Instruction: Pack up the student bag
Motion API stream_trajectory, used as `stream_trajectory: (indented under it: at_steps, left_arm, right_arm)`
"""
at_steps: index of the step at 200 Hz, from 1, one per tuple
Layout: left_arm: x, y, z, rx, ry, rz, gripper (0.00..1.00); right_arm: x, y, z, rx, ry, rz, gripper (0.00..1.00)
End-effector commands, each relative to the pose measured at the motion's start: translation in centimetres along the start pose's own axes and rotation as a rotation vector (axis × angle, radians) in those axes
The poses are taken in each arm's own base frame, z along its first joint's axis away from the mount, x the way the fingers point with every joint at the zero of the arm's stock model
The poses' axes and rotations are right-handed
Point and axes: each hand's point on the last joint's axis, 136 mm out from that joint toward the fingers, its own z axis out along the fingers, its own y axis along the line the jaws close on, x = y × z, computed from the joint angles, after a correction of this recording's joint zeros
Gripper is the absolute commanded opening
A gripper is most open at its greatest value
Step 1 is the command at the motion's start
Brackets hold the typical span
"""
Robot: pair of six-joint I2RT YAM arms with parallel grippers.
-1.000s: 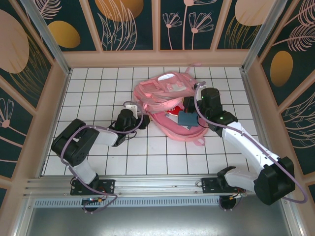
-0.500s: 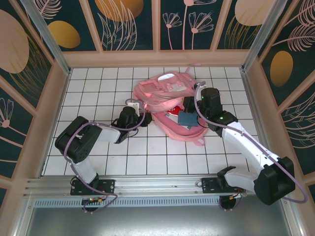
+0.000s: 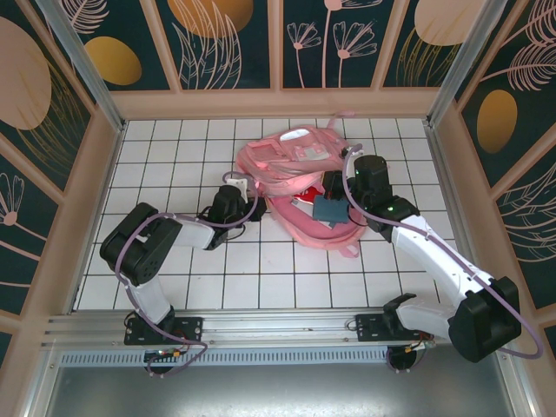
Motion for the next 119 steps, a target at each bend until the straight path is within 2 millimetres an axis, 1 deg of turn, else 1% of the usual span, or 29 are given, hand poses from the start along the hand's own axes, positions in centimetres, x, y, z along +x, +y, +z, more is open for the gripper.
stream_trajectory:
  at_steps: [1,21,37,40,51,78,106,119]
  left_arm:
    - [-0.8,-0.6,-0.7,0.017,-0.024,0.028,0.00]
    - [-0.7,-1.5,-1.2,0.059,-0.013,0.027,0.00]
    - [0.0,-1.9,-1.4,0.086,0.012,0.014,0.00]
    - [-0.6,-2.5,-1.9,0.103,-0.004,0.017,0.00]
    - [-0.6,-3.0,-2.4,0.124,-0.005,0.016,0.00]
    - [0.1,-4.2,-3.3,0.149,0.005,0.033,0.00]
    - [1.4,-5.9,-3.8,0.160,0.026,0.067,0.00]
    - [1.3,-5.9,-4.2,0.160,0.013,0.053,0.00]
  right_arm:
    - [-2.3,1.1,-0.5,-0.026,-0.074,0.011,0.05]
    - [-2.3,1.2,-0.5,-0.027,-0.075,0.010,0.05]
    - [-2.4,1.2,-0.5,-0.027,-0.076,0.011,0.05]
    - [-2.3,1.2,-0.4,-0.027,-0.074,0.011,0.05]
    - [-2.3,1.2,-0.4,-0.029,-0.074,0.012,0.05]
    - [-2.4,1.3,-0.3,-0.032,-0.074,0.011,0.05]
    - [-2.3,1.4,-0.2,-0.034,-0.071,0.010,0.06]
    - [-2.3,1.4,-0.2,-0.032,-0.072,0.011,0.05]
